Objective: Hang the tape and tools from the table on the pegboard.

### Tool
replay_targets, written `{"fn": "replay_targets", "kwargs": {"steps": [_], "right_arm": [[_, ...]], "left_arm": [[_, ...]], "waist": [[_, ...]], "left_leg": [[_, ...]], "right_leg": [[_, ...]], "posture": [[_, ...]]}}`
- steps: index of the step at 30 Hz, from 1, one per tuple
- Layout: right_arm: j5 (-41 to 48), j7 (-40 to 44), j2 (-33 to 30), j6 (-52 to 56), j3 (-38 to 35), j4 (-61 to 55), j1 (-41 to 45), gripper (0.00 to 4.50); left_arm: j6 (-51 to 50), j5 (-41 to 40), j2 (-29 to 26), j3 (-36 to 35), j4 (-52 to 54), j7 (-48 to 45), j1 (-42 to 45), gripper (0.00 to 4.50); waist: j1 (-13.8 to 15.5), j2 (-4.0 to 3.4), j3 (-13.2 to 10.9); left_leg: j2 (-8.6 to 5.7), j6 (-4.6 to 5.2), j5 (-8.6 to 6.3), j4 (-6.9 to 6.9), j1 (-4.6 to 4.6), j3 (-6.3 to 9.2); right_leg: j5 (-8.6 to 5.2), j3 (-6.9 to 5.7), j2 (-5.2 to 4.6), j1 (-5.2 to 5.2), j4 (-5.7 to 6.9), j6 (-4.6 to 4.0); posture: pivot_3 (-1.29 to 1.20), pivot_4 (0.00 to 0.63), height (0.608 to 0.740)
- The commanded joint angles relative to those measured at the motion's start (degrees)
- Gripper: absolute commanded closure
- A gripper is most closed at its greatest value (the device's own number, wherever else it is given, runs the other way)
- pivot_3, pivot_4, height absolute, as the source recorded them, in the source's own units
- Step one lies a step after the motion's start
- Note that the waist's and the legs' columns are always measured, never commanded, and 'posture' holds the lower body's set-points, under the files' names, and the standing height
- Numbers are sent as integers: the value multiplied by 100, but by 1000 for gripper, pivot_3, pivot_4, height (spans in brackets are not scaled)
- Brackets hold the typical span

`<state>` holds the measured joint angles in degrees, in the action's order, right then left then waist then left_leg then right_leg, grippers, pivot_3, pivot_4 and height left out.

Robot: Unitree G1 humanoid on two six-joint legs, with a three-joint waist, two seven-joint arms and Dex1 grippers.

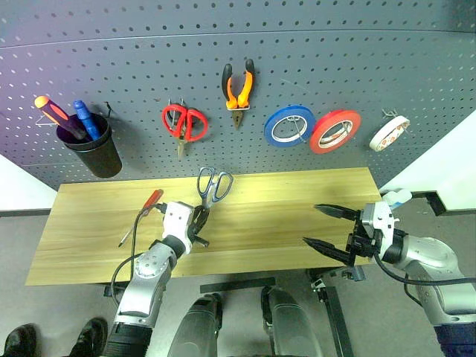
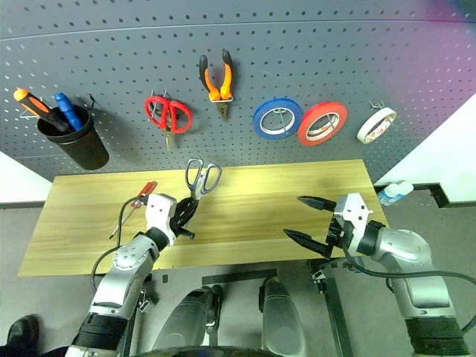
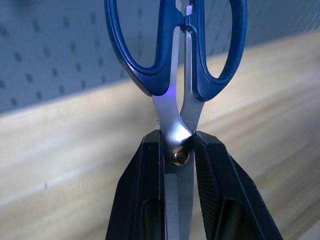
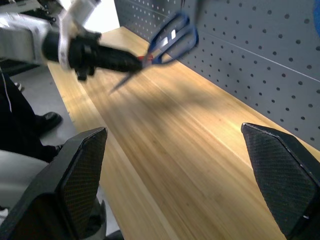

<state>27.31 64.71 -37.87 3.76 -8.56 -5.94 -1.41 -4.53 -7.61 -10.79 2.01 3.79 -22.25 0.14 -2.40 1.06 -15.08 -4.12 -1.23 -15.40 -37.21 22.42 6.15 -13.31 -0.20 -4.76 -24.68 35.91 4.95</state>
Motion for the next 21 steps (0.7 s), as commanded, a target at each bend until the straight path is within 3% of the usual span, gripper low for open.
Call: {"fn": "replay_targets", "kwargs": {"steps": [1, 10, 17, 21], "right_arm": [[63, 213, -20, -349, -214, 330, 18, 0], [918, 106, 432, -28, -609, 623, 341, 0], [1127, 60, 851, -52, -669, 590, 329, 0], [1006, 489, 840, -345, -605, 791, 393, 0]], "left_arm": [[650, -72, -55, -145, 327, -68, -114, 3989], [2010, 207, -251, -224, 511, -60, -282, 3989], [2227, 391, -390, -275, 511, 68, -21, 3989], [2207, 362, -450, -291, 539, 91, 61, 3989]], "waist": [[4, 0, 0], [1, -2, 0], [13, -5, 2], [-11, -5, 2]], "left_leg": [[0, 0, 0, 0, 0, 0], [1, 0, 0, 0, 0, -2], [0, 1, 0, 0, 0, -1], [0, 1, 0, -1, -1, -3]], "right_leg": [[0, 0, 0, 0, 0, 0], [1, 2, 0, 1, 0, -2], [1, 1, 1, 1, -1, -3], [2, 1, 2, 1, 0, -2]], "posture": [[-138, 252, 740], [-140, 247, 740], [-141, 236, 740], [-146, 235, 740]]}}
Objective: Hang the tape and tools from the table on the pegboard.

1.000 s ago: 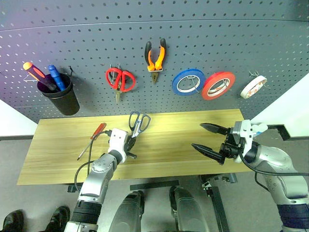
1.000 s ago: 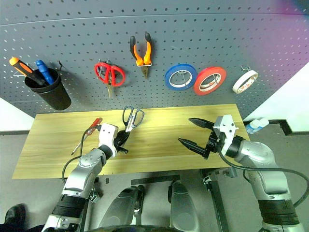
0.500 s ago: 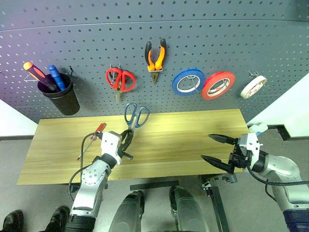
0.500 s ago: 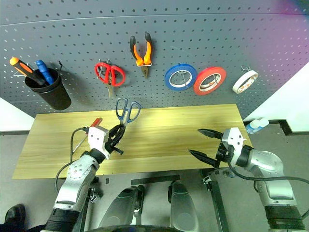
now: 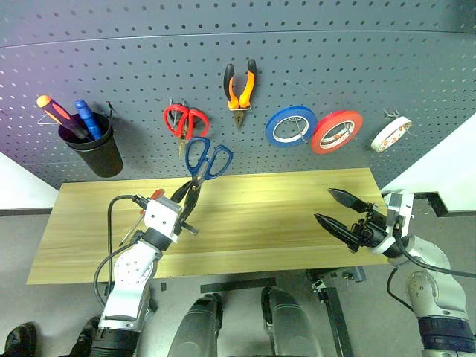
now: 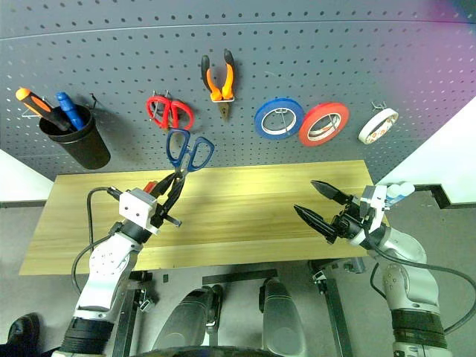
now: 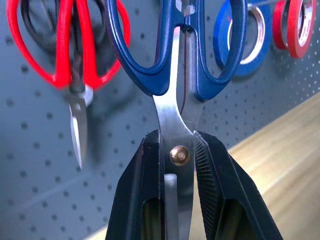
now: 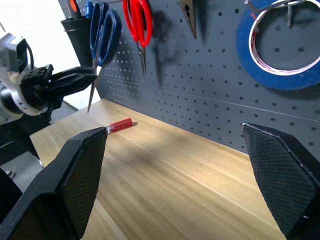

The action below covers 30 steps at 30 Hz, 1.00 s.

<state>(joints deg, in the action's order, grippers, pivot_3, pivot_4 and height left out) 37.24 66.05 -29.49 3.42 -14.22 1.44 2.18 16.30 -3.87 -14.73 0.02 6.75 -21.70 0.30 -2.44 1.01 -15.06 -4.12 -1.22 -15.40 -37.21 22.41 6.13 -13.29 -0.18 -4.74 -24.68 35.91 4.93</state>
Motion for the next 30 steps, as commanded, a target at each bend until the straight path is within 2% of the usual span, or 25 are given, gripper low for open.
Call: {"fn": "replay_targets", "kwargs": {"steps": [1, 8, 13, 30], "right_arm": [[-18, 497, -48, -348, -9, 132, 63, 0], [62, 999, 113, -759, -52, 633, 580, 0], [346, 1196, 150, -428, -99, 825, 951, 0], [174, 1325, 266, -552, -53, 1153, 1171, 0]], "left_arm": [[117, -32, -63, -100, 242, 36, 68, 3989], [156, -20, -147, -108, 221, 46, 205, 3989], [209, -7, -159, -204, 188, 132, 272, 3989], [194, -117, -214, -440, 433, 259, 203, 3989]], "waist": [[-7, 0, 0], [-8, 0, 0], [-9, -1, 1], [-1, -7, 5]], "left_leg": [[0, 0, 0, 0, -1, 0], [1, 0, 1, -9, -4, -2], [1, 0, 1, -9, -4, -2], [0, -2, 2, -11, -6, -2]], "right_leg": [[0, 0, 1, 0, 1, 0], [1, 0, 4, 0, 12, -1], [2, 0, 4, 0, 12, -2], [4, 0, 4, 0, 18, -4]], "posture": [[-145, 233, 740], [-147, 230, 740], [-138, 227, 740], [-121, 208, 740]]}}
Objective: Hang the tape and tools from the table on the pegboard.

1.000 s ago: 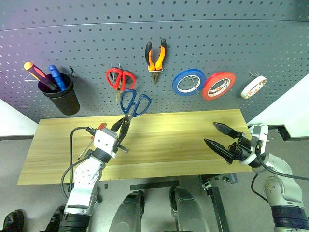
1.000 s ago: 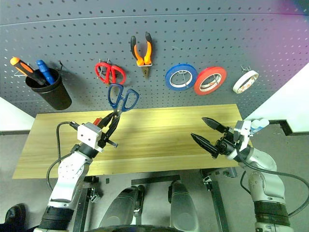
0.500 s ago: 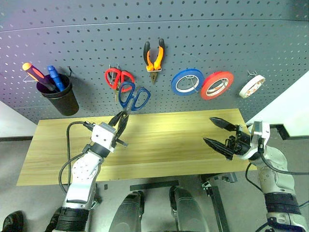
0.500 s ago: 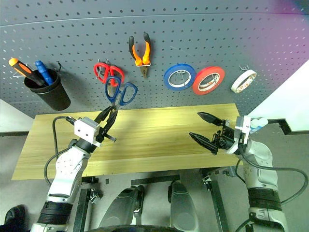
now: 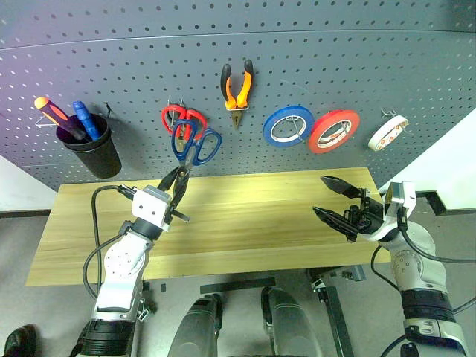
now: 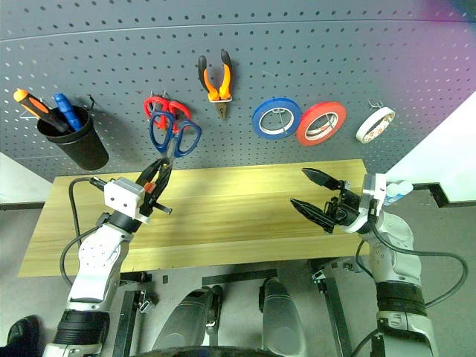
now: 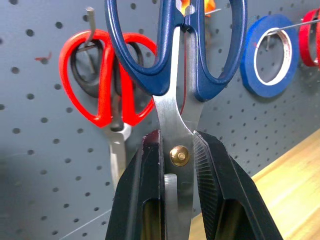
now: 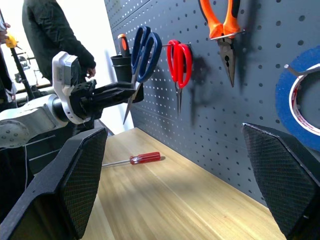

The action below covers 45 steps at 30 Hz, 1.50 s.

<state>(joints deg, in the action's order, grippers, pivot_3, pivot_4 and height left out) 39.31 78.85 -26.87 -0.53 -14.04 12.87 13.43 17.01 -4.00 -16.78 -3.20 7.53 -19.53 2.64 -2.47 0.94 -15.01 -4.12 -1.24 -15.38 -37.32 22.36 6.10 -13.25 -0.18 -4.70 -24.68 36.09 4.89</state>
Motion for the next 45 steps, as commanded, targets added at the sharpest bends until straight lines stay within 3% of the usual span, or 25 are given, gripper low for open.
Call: {"fn": "replay_targets", "kwargs": {"steps": [1, 11, 33, 45], "right_arm": [[-61, 67, -6, -179, -65, 43, 41, 0], [-165, 79, 16, -306, -48, 157, 60, 0], [-273, -103, 32, -306, -55, 106, 25, 0], [-277, -206, -2, -271, -54, 51, 9, 0]], "left_arm": [[144, -79, -21, -134, 377, 60, -33, 3989], [165, 286, -20, -211, 458, 420, -98, 3989], [-525, -1183, 50, -284, 256, -380, 7, 3989], [-735, -885, 78, -357, 21, -117, 239, 3989]], "waist": [[2, 0, 0], [1, -1, 2], [0, -2, 3], [-3, -3, 3]], "left_leg": [[0, 0, 0, 0, 0, 0], [0, 0, 0, -4, 0, -2], [0, -1, 1, -16, -1, -3], [1, -1, 1, -30, 0, -4]], "right_leg": [[0, 0, 0, 0, 0, 0], [1, 0, 1, 0, 3, 0], [6, 0, 3, 1, 8, -3], [11, 0, 6, 4, 13, -3]], "posture": [[-121, 209, 740], [-114, 207, 740], [-125, 214, 740], [-129, 216, 740]]}}
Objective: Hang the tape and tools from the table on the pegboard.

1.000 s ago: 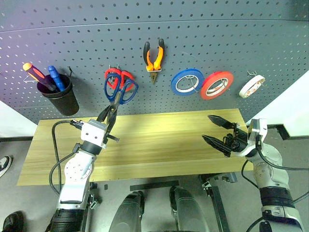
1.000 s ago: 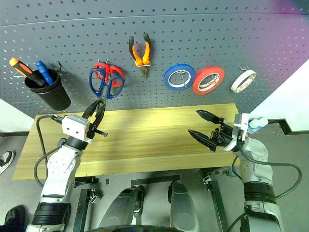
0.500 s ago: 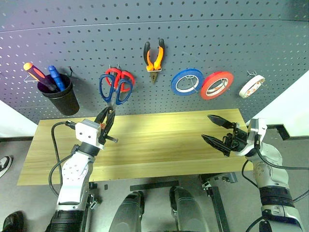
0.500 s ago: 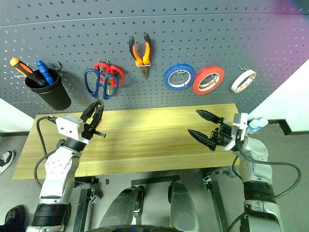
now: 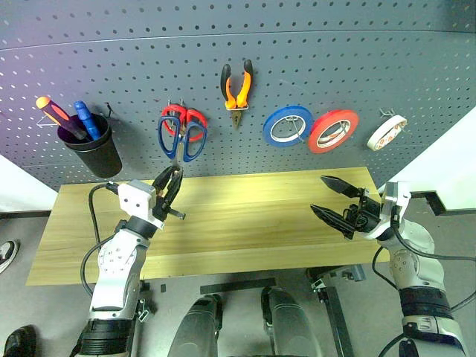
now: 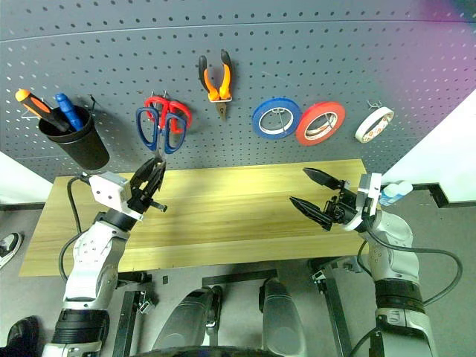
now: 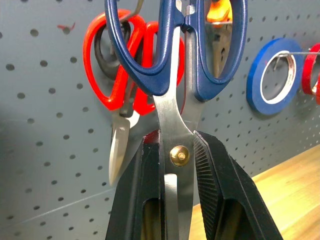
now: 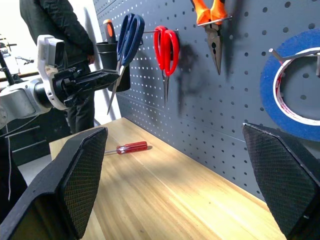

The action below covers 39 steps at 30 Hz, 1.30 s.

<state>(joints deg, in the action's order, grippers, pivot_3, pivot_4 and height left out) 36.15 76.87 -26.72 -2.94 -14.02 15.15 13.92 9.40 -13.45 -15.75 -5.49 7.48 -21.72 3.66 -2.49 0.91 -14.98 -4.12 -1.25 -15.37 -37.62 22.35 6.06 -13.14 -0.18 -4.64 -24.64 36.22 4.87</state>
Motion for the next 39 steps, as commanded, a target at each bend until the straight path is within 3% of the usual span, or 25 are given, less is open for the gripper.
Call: {"fn": "replay_targets", "kwargs": {"steps": [1, 10, 23, 35, 39], "right_arm": [[38, -12, -20, -31, -55, -170, -36, 0], [150, 21, 12, 40, -25, -345, -37, 0], [576, -125, 149, 544, 11, -1126, -127, 0], [458, -167, 100, 494, 9, -1028, -152, 0], [463, -194, 113, 523, 28, -1065, -192, 0]], "left_arm": [[-62, -35, 11, -148, -30, 112, 189, 3989], [-171, -117, 79, -118, -672, 6, 811, 3989], [4, -104, 32, -239, -1262, -65, 1024, 3989], [-88, -300, 118, -282, -1128, -230, 724, 35], [-269, -279, 86, -237, -838, -280, 39, 35]], "waist": [[-1, 0, 0], [-3, 0, 0], [-11, 0, 0], [-9, -1, 1], [-33, -4, 2]], "left_leg": [[0, 0, 0, -3, 0, 0], [0, 1, 0, -40, 2, -1], [4, 1, 0, -42, 2, -2], [4, 1, 0, -41, 2, -3], [5, 2, -1, -40, 2, -3]], "right_leg": [[1, 0, 0, 2, 1, 1], [23, 0, 6, 15, 2, 8], [27, 2, 7, 14, 2, 7], [28, 2, 7, 14, 1, 7], [28, 4, 8, 12, 0, 7]], "posture": [[-129, 216, 740], [-138, 219, 740], [-158, 218, 740], [-153, 212, 740], [-147, 210, 740]]}}
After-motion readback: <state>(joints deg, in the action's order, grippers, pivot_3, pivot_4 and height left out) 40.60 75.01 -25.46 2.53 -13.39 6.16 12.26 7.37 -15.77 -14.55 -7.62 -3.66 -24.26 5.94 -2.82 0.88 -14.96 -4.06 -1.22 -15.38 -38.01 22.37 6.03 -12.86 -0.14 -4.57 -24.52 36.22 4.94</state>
